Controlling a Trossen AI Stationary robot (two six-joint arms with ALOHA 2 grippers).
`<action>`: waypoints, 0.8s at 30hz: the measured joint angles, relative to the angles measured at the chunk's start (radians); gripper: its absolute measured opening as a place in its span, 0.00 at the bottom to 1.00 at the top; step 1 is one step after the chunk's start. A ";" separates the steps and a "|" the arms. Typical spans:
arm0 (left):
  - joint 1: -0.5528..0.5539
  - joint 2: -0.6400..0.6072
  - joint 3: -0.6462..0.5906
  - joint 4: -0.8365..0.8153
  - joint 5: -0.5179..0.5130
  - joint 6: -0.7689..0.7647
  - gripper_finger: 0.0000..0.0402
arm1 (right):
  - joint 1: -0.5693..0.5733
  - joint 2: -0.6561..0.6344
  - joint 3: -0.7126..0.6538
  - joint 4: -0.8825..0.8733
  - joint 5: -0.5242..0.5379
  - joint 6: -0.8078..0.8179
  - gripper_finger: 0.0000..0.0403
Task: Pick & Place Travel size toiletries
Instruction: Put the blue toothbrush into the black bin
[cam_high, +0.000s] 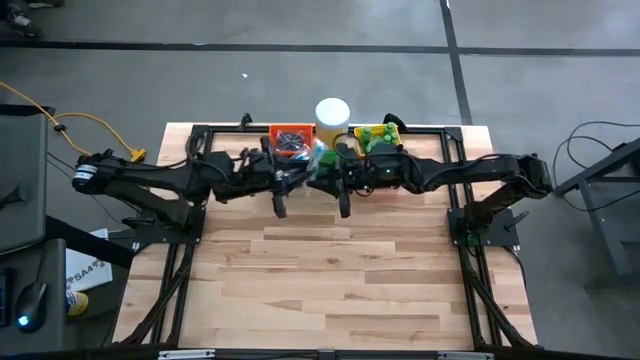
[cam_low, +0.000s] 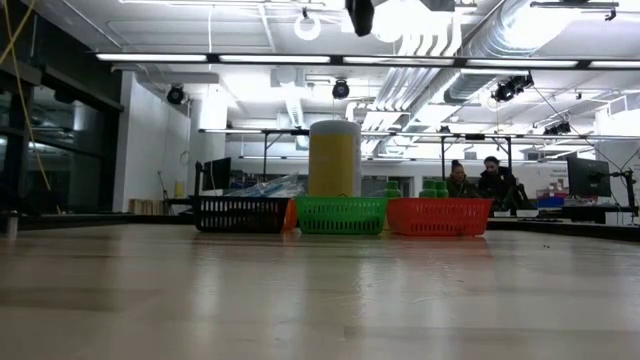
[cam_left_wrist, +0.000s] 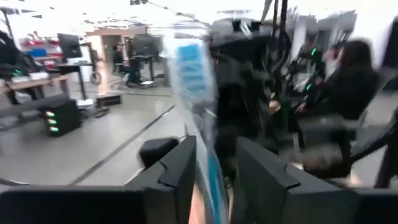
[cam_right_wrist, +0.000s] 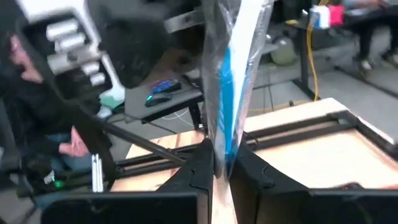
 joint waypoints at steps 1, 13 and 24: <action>-0.001 -0.016 0.000 -0.029 -0.016 0.025 0.31 | -0.004 -0.008 0.000 -0.016 0.007 0.029 0.05; -0.001 -0.082 0.000 -0.225 -0.044 0.457 0.45 | -0.101 -0.015 0.000 -0.121 -0.480 0.583 0.05; -0.056 0.072 0.000 -0.292 -0.154 0.817 0.45 | -0.100 0.077 0.000 -0.125 -0.657 0.730 0.06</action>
